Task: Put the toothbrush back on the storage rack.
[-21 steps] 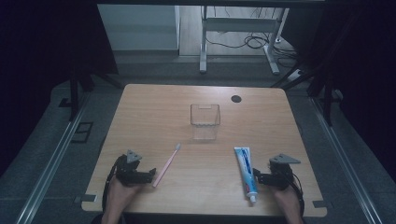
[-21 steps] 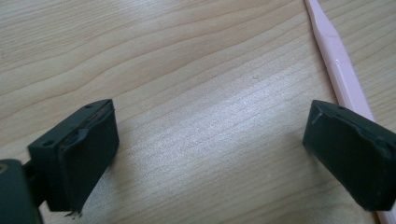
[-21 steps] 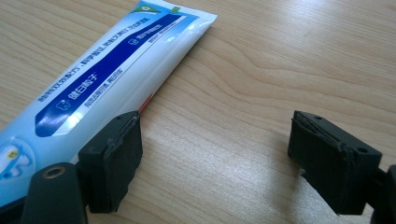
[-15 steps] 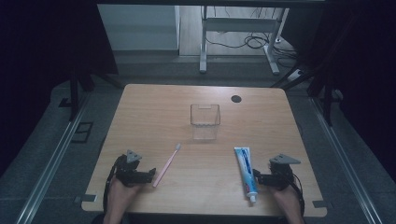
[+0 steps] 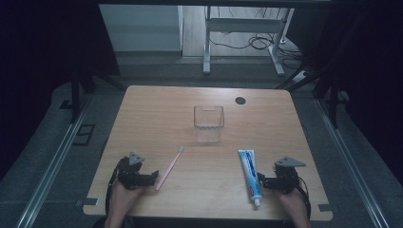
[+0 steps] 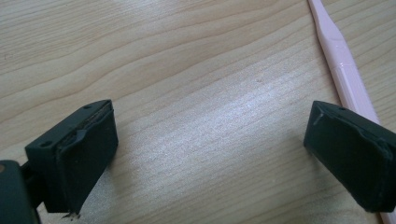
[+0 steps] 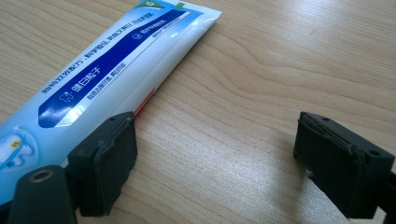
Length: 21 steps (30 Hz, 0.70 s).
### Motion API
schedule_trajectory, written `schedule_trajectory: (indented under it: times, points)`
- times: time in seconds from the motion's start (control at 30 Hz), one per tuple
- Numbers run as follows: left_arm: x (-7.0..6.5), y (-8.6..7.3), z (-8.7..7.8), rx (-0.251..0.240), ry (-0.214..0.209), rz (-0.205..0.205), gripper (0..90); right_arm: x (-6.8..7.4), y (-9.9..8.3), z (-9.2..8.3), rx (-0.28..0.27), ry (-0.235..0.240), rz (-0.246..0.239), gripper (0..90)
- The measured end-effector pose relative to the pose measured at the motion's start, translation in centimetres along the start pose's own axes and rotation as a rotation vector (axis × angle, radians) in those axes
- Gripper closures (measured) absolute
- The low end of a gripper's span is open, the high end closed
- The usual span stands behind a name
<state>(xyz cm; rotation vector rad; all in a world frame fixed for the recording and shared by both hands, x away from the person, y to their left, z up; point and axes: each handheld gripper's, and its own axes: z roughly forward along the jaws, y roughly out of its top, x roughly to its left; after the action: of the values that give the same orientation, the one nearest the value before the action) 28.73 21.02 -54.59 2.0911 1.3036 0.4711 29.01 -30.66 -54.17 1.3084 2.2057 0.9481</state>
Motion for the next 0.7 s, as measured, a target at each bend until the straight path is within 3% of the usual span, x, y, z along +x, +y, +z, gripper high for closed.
schedule_trajectory:
  times: [0.17,0.33,0.4,0.53,0.63,0.7]
  points:
    - [0.0,0.0,-0.1,-0.008,-0.005,0.000,4.1,0.0,0.0,0.0,0.000,0.002,-0.002,13.1]
    - [-0.3,0.1,-0.6,-0.013,-0.022,0.027,20.3,-0.1,0.0,0.0,-0.001,0.009,-0.009,13.1]
    - [-0.5,0.1,-0.7,-0.017,-0.021,0.037,31.6,-0.1,0.0,0.0,-0.001,0.011,-0.010,13.1]
    - [-1.4,0.6,-1.6,-0.045,-0.084,0.077,52.9,-0.1,0.0,0.0,-0.001,0.011,-0.009,13.0]
    - [-2.2,0.8,-1.6,-0.031,-0.116,0.101,62.4,-0.1,0.0,0.0,-0.001,0.011,-0.008,13.0]
    - [-2.6,0.8,-1.3,-0.015,-0.120,0.113,63.2,-0.1,0.0,0.0,-0.001,0.011,-0.008,13.0]
